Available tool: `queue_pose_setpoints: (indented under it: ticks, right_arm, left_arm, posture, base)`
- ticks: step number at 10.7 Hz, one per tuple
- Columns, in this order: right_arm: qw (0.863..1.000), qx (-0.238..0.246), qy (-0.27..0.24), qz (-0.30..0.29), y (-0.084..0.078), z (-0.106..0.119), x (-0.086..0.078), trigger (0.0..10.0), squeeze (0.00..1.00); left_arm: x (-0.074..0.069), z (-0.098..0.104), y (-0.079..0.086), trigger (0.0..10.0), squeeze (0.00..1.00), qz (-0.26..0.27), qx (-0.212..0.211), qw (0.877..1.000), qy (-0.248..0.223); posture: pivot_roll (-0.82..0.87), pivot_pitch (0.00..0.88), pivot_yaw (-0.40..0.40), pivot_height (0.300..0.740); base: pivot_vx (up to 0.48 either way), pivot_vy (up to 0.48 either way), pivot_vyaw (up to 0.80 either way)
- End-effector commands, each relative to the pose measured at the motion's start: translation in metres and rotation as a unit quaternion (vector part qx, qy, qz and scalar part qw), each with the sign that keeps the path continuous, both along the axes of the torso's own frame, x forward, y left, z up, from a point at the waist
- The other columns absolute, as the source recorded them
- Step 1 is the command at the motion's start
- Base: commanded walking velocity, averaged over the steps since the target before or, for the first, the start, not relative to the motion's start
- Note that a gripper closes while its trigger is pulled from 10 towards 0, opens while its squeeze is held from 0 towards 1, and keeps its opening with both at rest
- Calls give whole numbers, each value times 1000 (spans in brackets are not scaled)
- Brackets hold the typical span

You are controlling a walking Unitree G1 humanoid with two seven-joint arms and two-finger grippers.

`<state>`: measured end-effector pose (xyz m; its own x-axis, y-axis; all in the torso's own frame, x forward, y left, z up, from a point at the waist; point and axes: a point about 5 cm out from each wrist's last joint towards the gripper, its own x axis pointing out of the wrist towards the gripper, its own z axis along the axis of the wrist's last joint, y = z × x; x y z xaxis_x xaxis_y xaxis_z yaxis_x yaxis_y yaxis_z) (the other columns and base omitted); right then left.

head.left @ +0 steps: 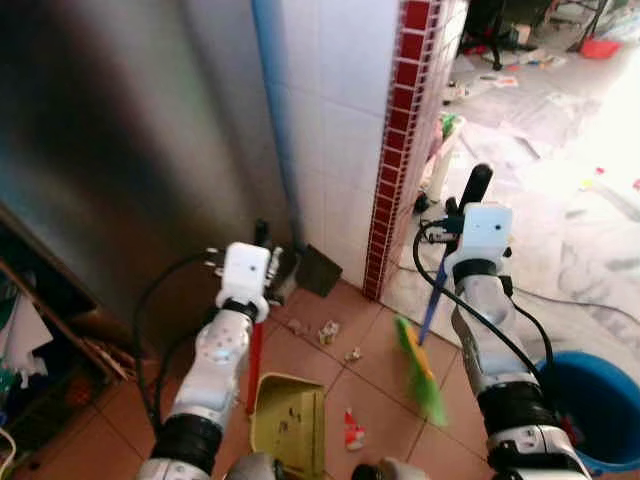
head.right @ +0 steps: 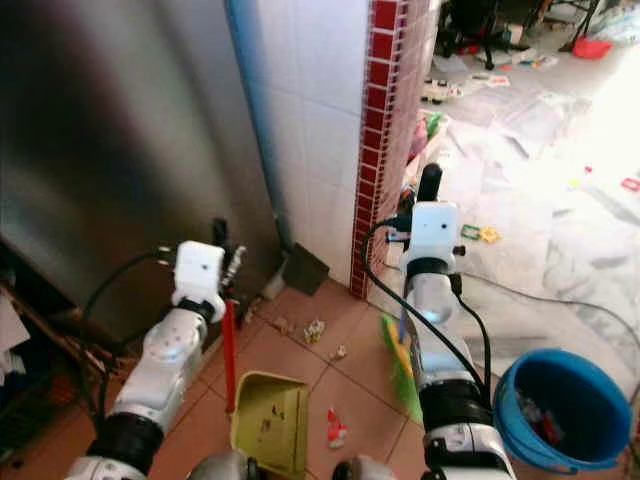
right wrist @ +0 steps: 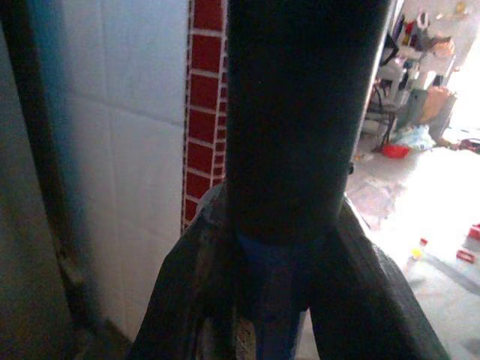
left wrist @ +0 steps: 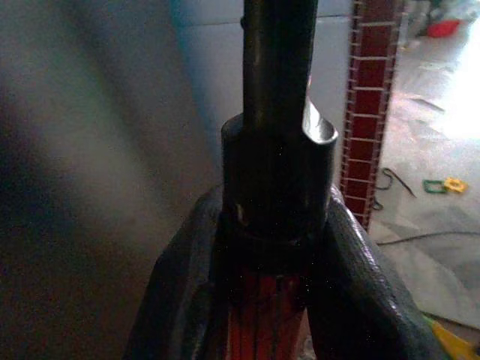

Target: Sweep floor

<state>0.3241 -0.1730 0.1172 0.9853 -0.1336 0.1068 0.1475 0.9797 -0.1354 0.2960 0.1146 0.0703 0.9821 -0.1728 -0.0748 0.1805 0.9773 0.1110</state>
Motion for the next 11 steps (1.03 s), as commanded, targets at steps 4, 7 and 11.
queue_pose_setpoints:
  ticks: [4, 7, 11]
  right_arm:
    - [991, 60, 109, -45, 4, -29, 2, 10000, 0]
    - [969, 178, 164, -51, 18, -36, 4, 10000, 0]
    - [935, 327, 125, -63, 26, -1, 20, 10000, 0]
  left_arm:
    - [14, -2, -2, 10000, 0, 15, 12, 1000, 6]
    - [14, -3, -1, 10000, 0, 15, 21, 1000, 3]
    - [15, -4, -5, 10000, 0, 17, 16, 1000, 4]
  posture:
    - [-79, 0, 47, 740]
    - [-79, 0, 46, 740]
    - [-84, 0, 41, 740]
  base:
    - [0, 0, 0]
    - [0, 0, 0]
    - [0, 0, 0]
